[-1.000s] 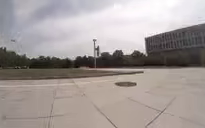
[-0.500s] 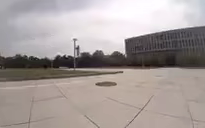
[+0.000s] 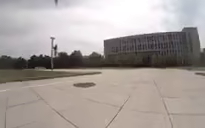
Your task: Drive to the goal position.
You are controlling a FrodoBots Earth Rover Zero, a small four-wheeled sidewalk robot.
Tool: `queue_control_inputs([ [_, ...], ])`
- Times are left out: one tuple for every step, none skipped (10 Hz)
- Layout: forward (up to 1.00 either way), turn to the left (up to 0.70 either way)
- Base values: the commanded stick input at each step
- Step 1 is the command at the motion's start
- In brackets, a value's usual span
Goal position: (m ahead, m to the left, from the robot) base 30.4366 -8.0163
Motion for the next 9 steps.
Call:
queue_control_inputs([
  [0.00,-0.70],
  [0.18,-0.42],
  [0.56,-0.11],
  [0.70,0.00],
  [0.70,0.00],
  [0.70,0.00],
  [0.70,0.00],
  [0.70,0.00],
  [0.70,0.00],
])
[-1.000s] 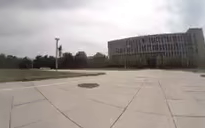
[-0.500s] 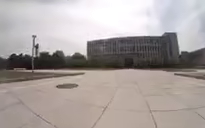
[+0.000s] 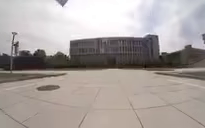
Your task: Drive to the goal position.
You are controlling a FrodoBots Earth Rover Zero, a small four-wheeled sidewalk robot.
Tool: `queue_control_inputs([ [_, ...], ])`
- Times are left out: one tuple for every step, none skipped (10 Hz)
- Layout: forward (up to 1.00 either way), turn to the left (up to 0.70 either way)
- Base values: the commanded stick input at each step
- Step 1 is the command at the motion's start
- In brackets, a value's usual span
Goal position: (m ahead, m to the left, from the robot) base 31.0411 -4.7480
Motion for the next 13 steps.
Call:
queue_control_inputs([
  [0.70,0.00],
  [0.70,0.00],
  [0.70,0.00],
  [0.70,0.00],
  [0.70,0.00],
  [0.70,0.00],
  [0.70,0.00],
  [0.70,0.00],
  [0.70,0.00],
  [0.70,0.00],
  [0.70,0.00],
  [0.70,0.00],
  [0.70,0.00],
])
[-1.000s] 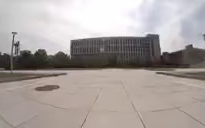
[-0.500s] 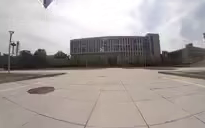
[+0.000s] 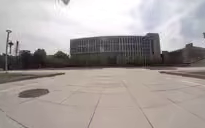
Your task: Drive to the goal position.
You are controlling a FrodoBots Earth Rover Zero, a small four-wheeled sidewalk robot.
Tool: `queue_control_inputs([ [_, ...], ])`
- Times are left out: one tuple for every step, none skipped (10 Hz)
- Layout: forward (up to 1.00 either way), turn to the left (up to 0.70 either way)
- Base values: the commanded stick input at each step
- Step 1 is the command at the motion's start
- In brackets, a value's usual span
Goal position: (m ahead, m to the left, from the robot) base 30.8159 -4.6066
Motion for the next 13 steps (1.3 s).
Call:
queue_control_inputs([
  [0.70,0.00],
  [0.70,0.00],
  [0.70,0.00],
  [0.70,0.00],
  [0.70,0.00],
  [0.70,0.00],
  [0.70,0.00],
  [0.70,0.00],
  [0.70,0.00],
  [0.70,0.00],
  [0.70,0.00],
  [0.70,0.00],
  [0.70,0.00],
])
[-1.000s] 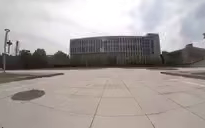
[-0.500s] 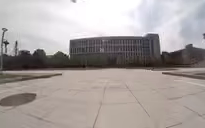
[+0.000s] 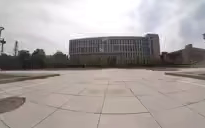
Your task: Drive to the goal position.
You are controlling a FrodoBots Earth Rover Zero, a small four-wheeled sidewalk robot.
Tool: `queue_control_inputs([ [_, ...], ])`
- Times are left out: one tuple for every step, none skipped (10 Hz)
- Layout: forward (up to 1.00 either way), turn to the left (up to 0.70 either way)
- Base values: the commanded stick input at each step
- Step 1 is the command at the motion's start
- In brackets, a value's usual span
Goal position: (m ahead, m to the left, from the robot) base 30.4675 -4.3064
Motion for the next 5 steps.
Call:
queue_control_inputs([
  [0.70,0.00],
  [0.70,0.00],
  [0.70,0.00],
  [0.70,0.00],
  [0.70,0.00],
])
